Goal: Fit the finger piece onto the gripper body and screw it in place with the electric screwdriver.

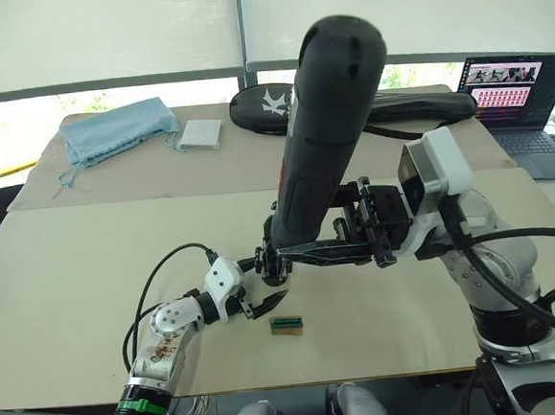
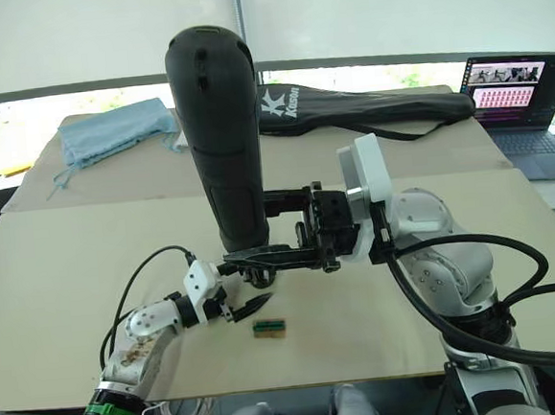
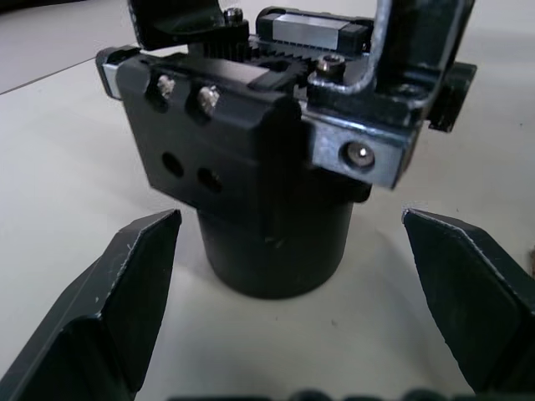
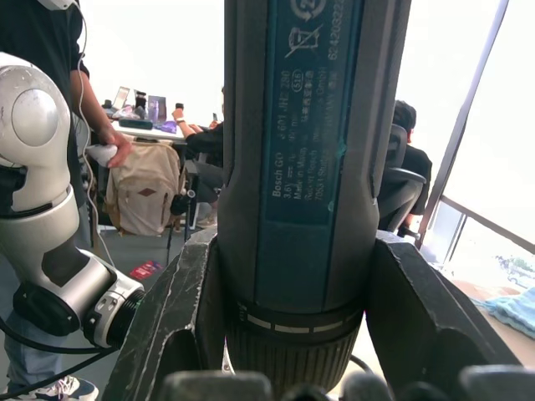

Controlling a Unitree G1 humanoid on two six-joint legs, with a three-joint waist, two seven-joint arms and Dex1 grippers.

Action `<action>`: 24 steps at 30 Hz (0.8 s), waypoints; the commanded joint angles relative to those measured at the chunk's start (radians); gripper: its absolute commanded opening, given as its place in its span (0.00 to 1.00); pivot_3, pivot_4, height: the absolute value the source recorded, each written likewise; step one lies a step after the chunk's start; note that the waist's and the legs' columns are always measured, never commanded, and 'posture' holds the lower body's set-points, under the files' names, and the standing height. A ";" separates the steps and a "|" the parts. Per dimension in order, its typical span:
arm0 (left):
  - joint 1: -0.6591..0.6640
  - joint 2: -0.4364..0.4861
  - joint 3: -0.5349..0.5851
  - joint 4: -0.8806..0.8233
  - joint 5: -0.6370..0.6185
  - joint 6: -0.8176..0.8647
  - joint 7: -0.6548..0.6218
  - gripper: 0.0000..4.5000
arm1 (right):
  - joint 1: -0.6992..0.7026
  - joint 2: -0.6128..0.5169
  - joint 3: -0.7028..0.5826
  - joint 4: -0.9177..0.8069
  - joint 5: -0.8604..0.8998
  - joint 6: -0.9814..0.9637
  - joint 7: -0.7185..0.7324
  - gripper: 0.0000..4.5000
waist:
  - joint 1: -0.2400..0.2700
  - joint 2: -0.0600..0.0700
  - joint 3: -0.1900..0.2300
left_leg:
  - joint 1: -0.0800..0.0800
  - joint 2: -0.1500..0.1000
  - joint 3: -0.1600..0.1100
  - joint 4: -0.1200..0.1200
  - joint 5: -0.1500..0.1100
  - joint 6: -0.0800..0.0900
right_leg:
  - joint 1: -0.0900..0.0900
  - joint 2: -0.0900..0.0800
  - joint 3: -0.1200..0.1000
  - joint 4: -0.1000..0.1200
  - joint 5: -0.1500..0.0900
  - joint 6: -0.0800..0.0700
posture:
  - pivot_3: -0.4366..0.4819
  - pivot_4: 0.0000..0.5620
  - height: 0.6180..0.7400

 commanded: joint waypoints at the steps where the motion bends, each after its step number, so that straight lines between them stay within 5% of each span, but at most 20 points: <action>1: -0.022 -0.024 -0.027 0.021 0.025 0.010 0.027 0.99 | -0.001 -0.003 -0.030 -0.038 0.012 -0.015 -0.010 0.43 | 0.002 0.000 0.000 | 0.000 0.000 0.000 0.000 0.000 0.000 | 0.000 0.000 0.000 0.000 0.000 0.000 | 0.48 0.27 1.00; 7: -0.018 -0.022 -0.027 0.017 0.029 0.031 0.034 0.99 | 0.003 -0.002 -0.032 -0.040 0.007 -0.018 -0.016 0.43 | 0.002 0.000 0.000 | 0.000 0.000 0.000 0.000 0.000 0.000 | 0.000 -0.001 0.000 0.000 0.000 0.000 | 0.48 0.27 1.00; 13: -0.020 -0.003 -0.026 0.020 0.008 0.049 -0.011 0.50 | 0.004 -0.004 -0.032 -0.032 0.003 -0.019 -0.013 0.43 | 0.000 0.000 0.000 | 0.000 0.000 0.000 0.000 0.000 0.001 | 0.000 -0.001 0.001 0.000 0.000 0.000 | 0.48 0.27 1.00; 24: -0.144 0.067 -0.012 0.202 -0.042 -0.050 -0.235 0.51 | 0.010 -0.018 -0.040 -0.042 0.021 -0.006 -0.011 0.43 | -0.003 0.000 0.000 | 0.000 0.000 0.000 0.000 0.000 0.001 | -0.001 0.000 0.000 0.000 0.000 0.000 | 0.48 0.27 1.00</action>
